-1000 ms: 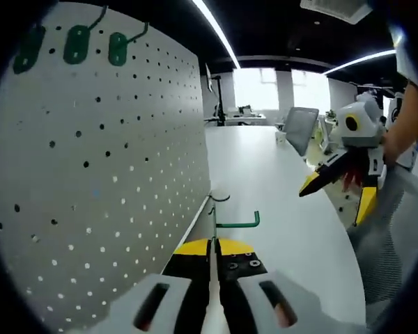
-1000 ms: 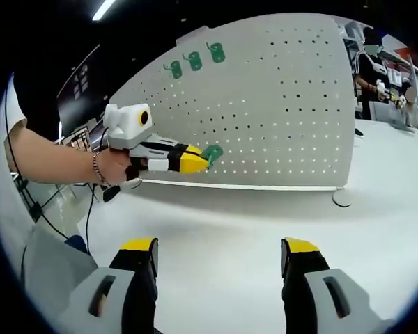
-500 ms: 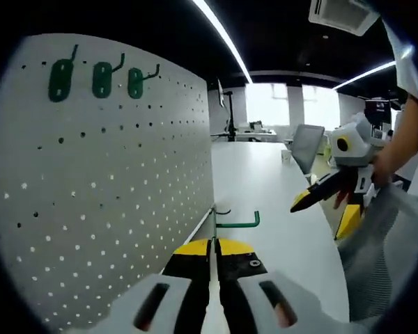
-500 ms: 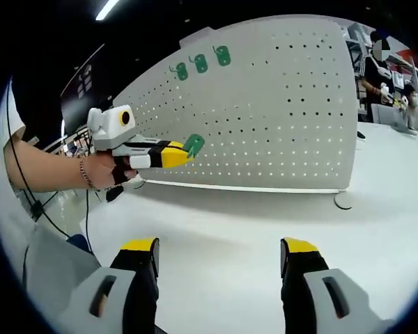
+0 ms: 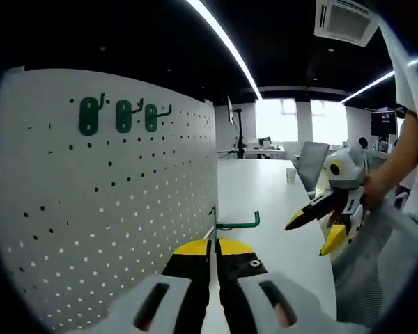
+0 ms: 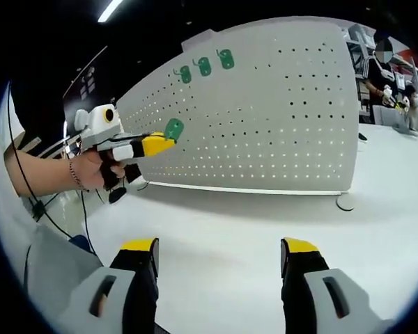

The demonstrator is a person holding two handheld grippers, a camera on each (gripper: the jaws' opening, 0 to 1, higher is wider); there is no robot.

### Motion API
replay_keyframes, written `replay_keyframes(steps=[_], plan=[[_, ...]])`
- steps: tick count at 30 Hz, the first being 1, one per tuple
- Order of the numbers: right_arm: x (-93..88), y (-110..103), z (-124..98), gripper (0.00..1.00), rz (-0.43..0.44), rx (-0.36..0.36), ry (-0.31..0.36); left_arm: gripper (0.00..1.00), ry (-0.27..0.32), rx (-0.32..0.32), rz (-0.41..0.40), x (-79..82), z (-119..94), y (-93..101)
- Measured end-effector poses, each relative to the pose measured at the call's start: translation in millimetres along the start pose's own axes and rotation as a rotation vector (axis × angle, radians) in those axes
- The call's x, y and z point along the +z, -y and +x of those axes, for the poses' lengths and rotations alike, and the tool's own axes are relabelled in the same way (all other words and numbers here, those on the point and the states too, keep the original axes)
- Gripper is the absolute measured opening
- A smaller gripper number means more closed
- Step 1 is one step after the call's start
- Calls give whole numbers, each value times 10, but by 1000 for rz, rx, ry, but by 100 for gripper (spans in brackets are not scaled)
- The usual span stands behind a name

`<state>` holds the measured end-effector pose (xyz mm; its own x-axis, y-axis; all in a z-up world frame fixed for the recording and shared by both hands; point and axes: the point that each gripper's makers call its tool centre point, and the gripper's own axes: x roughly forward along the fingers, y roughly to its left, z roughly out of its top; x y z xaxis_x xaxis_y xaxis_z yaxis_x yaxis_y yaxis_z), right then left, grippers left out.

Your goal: Insert the hook assembly into the mounting plate slot until the hook locks in place.

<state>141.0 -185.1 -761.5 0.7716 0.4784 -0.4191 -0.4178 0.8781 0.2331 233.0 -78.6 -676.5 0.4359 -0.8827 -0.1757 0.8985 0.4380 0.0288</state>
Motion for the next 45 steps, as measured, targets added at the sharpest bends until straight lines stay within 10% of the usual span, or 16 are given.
replay_keyframes(steps=[17, 31, 45], plan=[[17, -33, -4, 68, -6, 8, 3, 2, 147, 44, -36, 467, -342, 195], [51, -53, -10, 68, 3, 16, 20, 2, 170, 78, -65, 504, -431, 195], [798, -333, -271, 65, -37, 134, 395, 2, 159, 88, -87, 448, -414, 182]])
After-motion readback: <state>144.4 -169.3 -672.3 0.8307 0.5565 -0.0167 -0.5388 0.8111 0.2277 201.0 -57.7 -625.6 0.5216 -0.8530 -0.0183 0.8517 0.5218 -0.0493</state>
